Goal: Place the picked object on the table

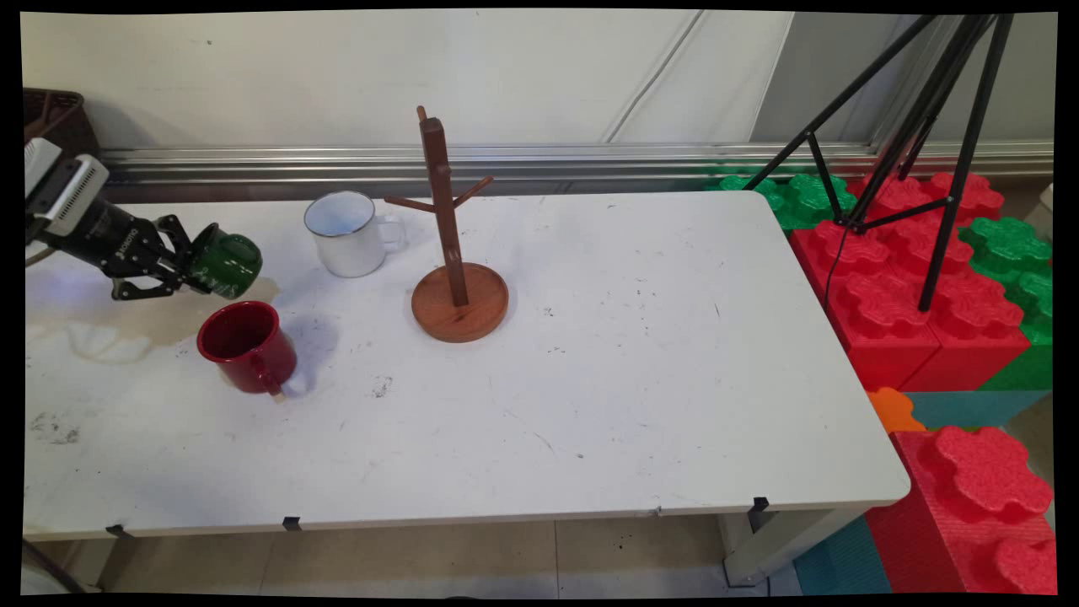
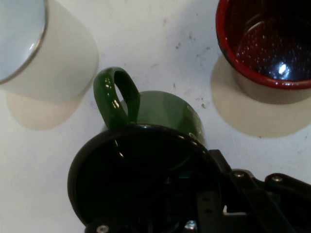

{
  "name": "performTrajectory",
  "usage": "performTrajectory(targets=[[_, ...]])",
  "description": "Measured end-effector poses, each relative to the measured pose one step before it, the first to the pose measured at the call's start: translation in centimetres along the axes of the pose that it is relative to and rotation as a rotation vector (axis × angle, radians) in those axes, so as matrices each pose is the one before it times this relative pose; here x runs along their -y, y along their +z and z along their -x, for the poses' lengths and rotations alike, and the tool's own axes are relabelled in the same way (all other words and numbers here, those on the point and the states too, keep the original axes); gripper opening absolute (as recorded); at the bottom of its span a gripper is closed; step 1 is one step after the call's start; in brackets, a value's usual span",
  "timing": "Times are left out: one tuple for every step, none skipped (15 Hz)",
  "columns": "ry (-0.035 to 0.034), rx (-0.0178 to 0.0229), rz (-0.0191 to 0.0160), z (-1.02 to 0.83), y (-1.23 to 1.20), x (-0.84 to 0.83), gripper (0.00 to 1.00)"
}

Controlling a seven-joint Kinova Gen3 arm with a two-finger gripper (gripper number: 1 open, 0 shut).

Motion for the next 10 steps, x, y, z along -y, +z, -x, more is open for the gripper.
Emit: performTrajectory(targets=[[0.01136,0.00811,0.00382,0.056,0.347,0.014,0.0],[0.01488,0.0103,0.00539,0.069,0.447,0.016,0.0],[0.01214,0.00746,0.00468,0.044,0.34,0.01,0.0],[0.01117,0.00691,0.00407,0.033,0.313,0.001,0.0],[0.0056,0.00318,0.00199,0.012,0.163,0.003,0.0],[0.00697,0.00505,0.00283,0.028,0.228,-0.012,0.0],[0.00421,0.00317,0.00167,0.014,0.15,0.004,0.0],[0.00611,0.00426,0.00247,0.018,0.211,0.015,0.0],[0.0033,0.00296,0.00123,0.019,0.132,0.005,0.0],[0.00514,0.00416,0.00217,0.023,0.176,-0.003,0.0]])
